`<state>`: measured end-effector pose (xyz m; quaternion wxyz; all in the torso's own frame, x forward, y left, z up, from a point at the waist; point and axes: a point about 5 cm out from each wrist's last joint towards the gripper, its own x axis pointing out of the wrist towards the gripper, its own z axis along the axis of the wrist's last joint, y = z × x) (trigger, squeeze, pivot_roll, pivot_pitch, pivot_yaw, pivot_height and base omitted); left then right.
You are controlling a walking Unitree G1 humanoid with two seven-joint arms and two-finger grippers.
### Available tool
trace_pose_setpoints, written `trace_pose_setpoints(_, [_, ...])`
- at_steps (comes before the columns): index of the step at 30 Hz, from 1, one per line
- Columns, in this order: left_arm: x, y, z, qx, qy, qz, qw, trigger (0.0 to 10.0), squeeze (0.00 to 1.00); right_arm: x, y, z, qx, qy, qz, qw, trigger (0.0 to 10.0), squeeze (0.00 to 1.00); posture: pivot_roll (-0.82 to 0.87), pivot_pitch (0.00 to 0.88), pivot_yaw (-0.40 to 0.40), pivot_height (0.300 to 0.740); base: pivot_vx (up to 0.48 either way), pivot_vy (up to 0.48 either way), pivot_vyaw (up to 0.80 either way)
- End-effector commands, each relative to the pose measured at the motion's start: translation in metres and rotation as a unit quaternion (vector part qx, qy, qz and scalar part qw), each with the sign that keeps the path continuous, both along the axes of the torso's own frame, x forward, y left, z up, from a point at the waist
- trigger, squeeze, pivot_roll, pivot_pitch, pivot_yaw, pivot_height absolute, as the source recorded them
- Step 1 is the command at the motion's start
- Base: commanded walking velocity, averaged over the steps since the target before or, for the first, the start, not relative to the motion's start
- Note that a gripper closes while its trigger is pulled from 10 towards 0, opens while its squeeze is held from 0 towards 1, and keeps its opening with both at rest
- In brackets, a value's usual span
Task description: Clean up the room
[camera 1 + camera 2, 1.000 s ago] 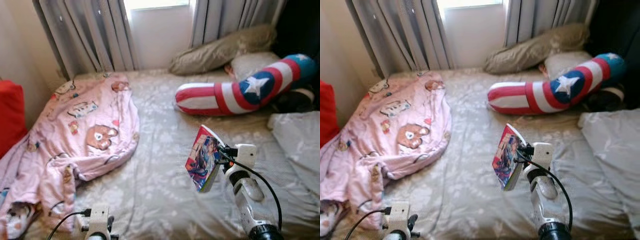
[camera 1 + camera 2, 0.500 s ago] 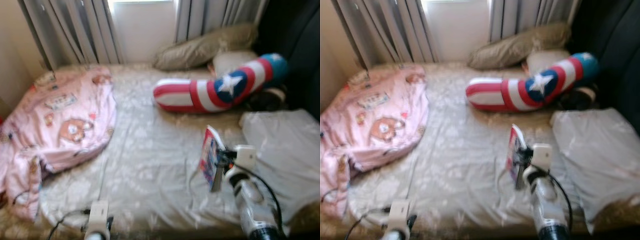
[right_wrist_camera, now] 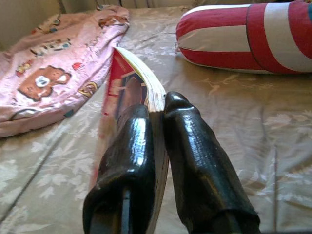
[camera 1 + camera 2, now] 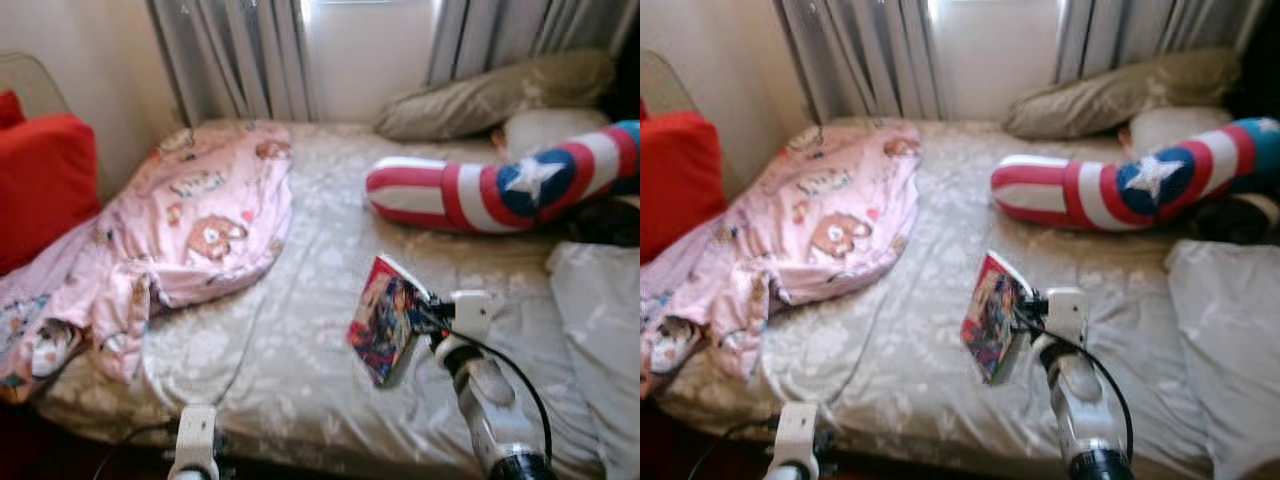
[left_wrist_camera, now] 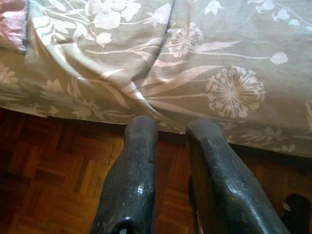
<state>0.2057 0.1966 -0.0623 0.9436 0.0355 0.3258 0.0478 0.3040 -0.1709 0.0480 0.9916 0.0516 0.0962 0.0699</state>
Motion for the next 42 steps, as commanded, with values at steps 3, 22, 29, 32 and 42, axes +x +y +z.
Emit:
trace_pose_setpoints(3, [-0.001,-0.001,-0.001,0.006,0.006,-0.016,1.0,10.0,0.0,0.007,-0.003,0.014,-0.003,-0.033,-0.011,0.999,10.0,0.0,0.01,0.0,0.035,0.74,0.0,-0.318,0.0])
trace_pose_setpoints(22, [-0.003,0.004,-0.001,0.006,0.008,-0.007,1.0,10.0,0.0,0.008,-0.01,0.015,-0.002,-0.038,-0.045,0.998,10.0,0.0,0.01,0.0,0.036,0.74,0.0,-0.228,0.0])
trace_pose_setpoints(29, [-0.004,0.004,-0.002,0.0,0.009,-0.004,1.0,10.0,0.0,0.009,-0.013,0.015,-0.002,-0.035,-0.054,0.998,10.0,0.0,0.01,0.0,0.034,0.74,0.0,0.0,0.0])
trace_pose_setpoints(32, [-0.004,0.004,-0.002,-0.001,0.011,-0.003,1.0,10.0,0.0,0.009,-0.015,0.013,-0.006,-0.025,-0.061,0.998,10.0,0.0,0.01,0.0,0.034,0.74,0.0,0.0,-0.24])
trace_pose_setpoints(42, [-0.005,0.004,-0.003,-0.001,0.014,-0.007,1.0,10.0,0.0,0.008,-0.016,0.012,-0.013,-0.025,-0.067,0.997,10.0,0.0,0.01,0.0,0.033,0.74,0.0,0.0,-0.48])
